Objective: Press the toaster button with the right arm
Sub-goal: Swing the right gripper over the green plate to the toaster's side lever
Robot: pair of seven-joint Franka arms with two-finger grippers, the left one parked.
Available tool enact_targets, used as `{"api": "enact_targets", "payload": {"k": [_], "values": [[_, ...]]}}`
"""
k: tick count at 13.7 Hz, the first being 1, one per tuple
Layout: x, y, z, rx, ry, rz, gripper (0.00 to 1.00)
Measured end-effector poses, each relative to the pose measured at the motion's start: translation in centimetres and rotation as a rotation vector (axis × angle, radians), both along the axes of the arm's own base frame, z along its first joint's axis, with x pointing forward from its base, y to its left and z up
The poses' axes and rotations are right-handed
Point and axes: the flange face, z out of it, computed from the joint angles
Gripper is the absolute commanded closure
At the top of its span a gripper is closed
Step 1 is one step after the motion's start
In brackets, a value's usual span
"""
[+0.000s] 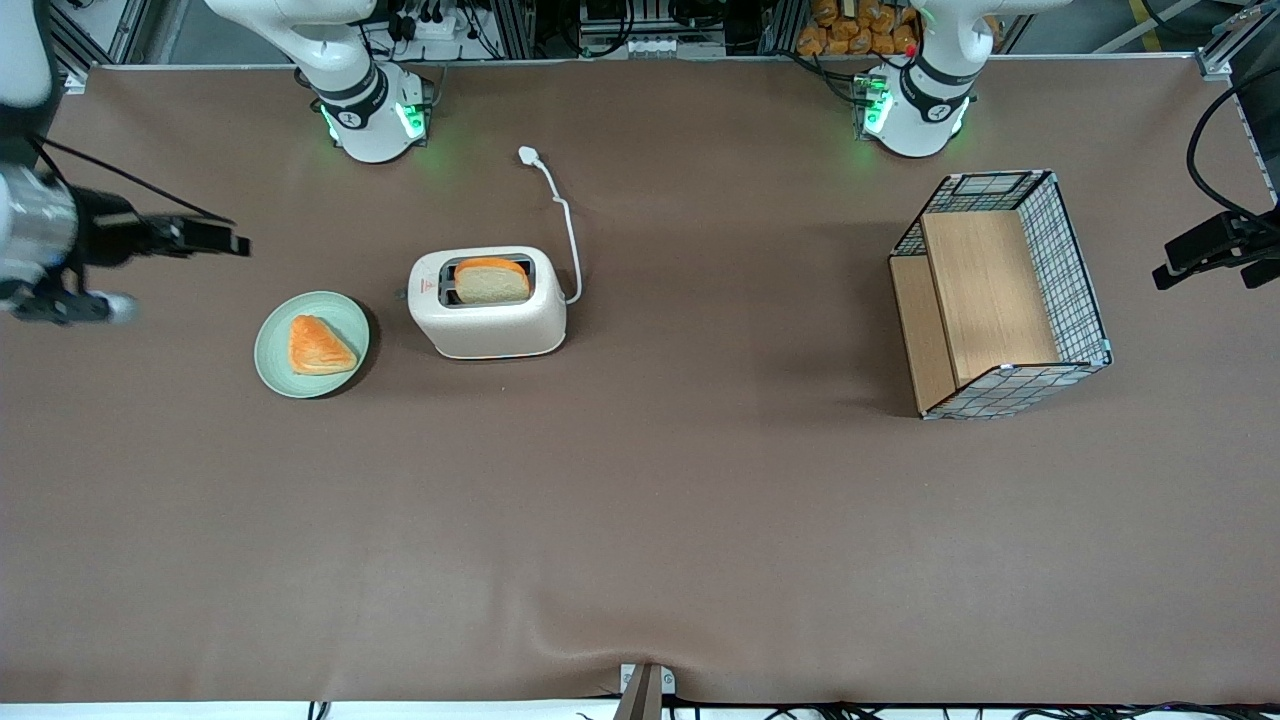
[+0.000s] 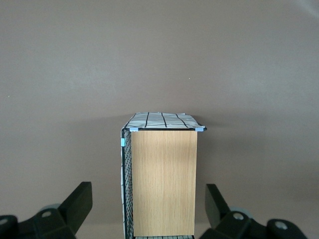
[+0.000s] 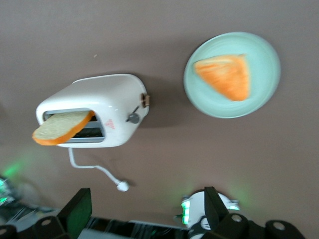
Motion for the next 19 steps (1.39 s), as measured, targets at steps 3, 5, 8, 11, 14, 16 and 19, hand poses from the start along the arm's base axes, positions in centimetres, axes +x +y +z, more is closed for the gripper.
{"api": "enact_targets", "payload": {"k": [3,5,8,11,14,16,19], "values": [[1.4,2.7,-4.5,0.05,0.074,0.024,0.0],[1.8,4.5,-6.2,0.061,0.099,0.046,0.0],[1.3,5.4,-8.4,0.064,0.15,0.059,0.27],[0.6,5.2,-10.0,0.067,0.188,0.058,0.74],[-0.2,5.2,-11.9,0.067,0.224,0.053,0.88],[-0.4,5.1,-12.9,0.063,0.218,0.043,1.0],[-0.3,5.6,-13.7,0.059,0.211,0.045,1.0]]}}
